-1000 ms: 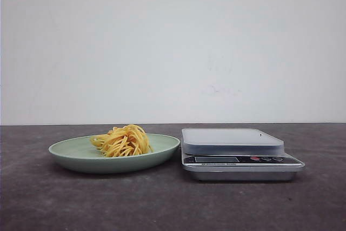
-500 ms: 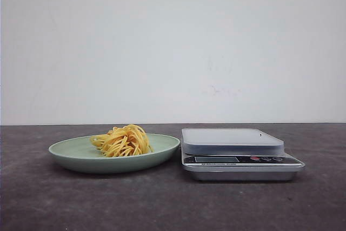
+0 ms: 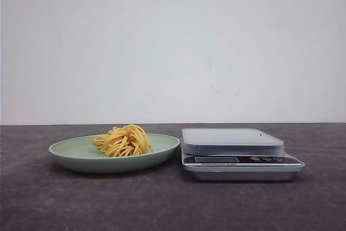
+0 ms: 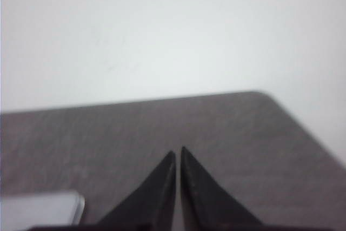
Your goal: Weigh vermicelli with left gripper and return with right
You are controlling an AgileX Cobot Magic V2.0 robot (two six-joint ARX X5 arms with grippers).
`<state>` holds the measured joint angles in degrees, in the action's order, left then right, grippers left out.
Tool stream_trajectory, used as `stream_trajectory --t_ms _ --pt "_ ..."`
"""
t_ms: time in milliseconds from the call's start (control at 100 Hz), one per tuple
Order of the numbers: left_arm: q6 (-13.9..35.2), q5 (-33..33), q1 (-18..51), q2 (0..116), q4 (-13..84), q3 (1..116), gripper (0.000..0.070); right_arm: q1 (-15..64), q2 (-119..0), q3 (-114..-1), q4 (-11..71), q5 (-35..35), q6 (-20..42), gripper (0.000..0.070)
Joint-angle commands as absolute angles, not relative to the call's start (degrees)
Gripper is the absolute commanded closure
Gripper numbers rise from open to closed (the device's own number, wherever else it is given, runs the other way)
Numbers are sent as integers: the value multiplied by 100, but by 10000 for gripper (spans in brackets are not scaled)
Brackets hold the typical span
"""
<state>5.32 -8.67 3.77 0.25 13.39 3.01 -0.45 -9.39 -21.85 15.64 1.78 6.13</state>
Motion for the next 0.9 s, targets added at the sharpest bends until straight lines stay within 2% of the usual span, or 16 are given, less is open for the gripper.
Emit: stream_trajectory --t_ms 0,220,890 --pt "475 -856 370 19 1378 202 688 -143 -786 -1712 1245 145 484 693" --pt "475 -856 373 19 1378 202 688 -207 -10 -670 893 185 489 693" --pt "475 -856 373 23 1372 202 688 -191 -23 -69 1044 -16 121 693"
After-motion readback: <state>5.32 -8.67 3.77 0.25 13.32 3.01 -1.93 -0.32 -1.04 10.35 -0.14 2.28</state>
